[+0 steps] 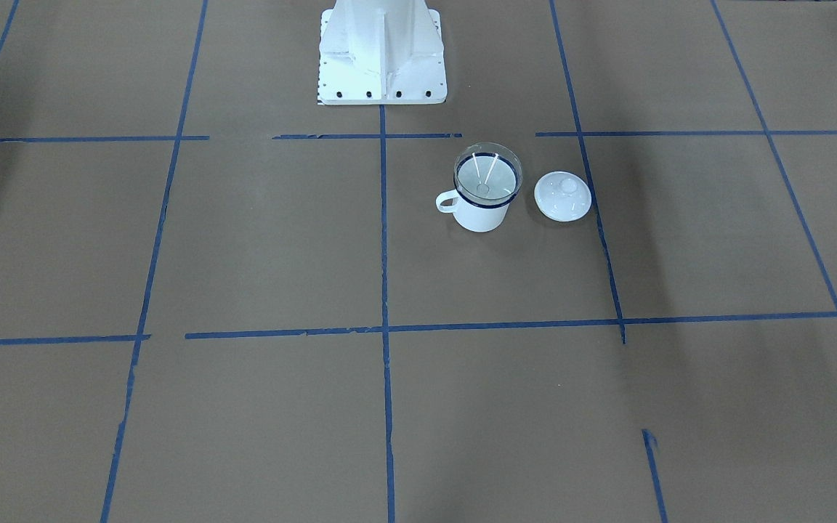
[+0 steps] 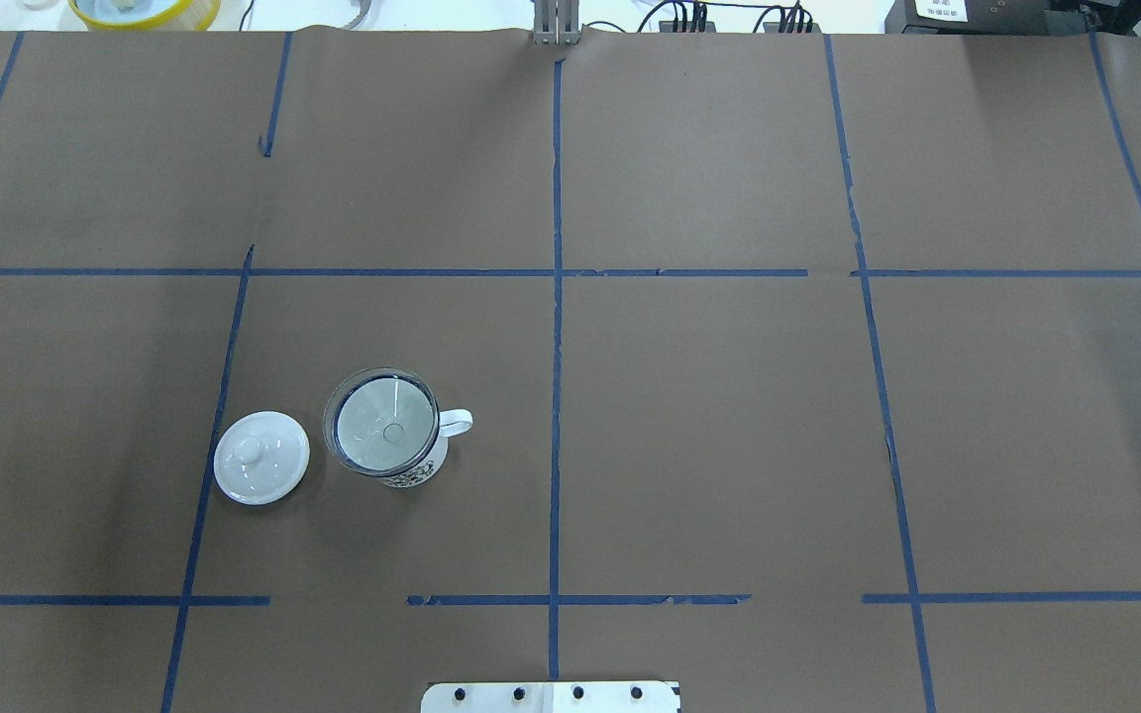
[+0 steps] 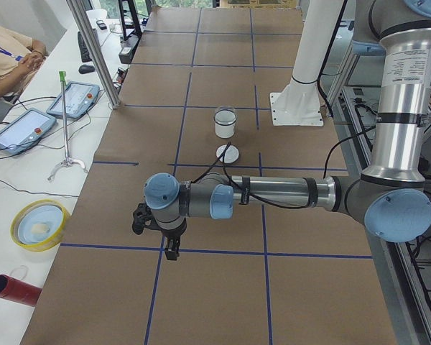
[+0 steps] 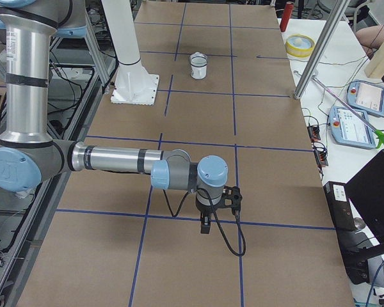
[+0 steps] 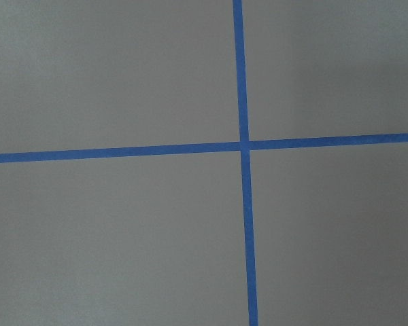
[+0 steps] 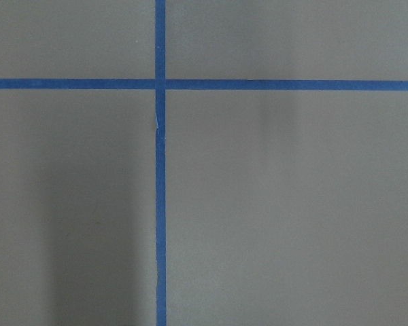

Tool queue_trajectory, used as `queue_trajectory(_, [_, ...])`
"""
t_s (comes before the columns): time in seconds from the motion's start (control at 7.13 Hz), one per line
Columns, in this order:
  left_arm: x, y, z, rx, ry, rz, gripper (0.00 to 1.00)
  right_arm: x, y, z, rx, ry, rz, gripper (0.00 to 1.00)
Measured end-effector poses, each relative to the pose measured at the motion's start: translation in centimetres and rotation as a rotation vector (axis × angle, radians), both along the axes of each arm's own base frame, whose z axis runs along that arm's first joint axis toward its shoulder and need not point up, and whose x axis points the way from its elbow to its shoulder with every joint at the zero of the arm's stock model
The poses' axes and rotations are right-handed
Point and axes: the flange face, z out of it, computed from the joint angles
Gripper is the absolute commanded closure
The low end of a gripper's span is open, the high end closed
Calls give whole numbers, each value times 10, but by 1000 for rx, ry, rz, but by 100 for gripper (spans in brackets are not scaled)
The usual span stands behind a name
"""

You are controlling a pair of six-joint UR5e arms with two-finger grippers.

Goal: Remove funnel from cup
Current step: 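Move the left gripper from rest toward the white mug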

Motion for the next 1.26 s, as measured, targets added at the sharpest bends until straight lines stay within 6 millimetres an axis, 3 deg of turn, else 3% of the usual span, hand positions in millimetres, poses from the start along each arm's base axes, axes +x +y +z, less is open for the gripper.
queue_trajectory(0.56, [0,-5,-4,-6,-2,-14,0,0,0,0,0,0,0,0])
queue_trajectory(0.98, [0,-4,-22,37,-6,-43,0,0,0,0,0,0,0,0])
queue_trajectory(1.12, [10,-9,-40,100,30,-53,0,0,0,0,0,0,0,0])
queue_trajectory(1.26, [44,-15,-78,115,102,-72,0,0,0,0,0,0,0,0])
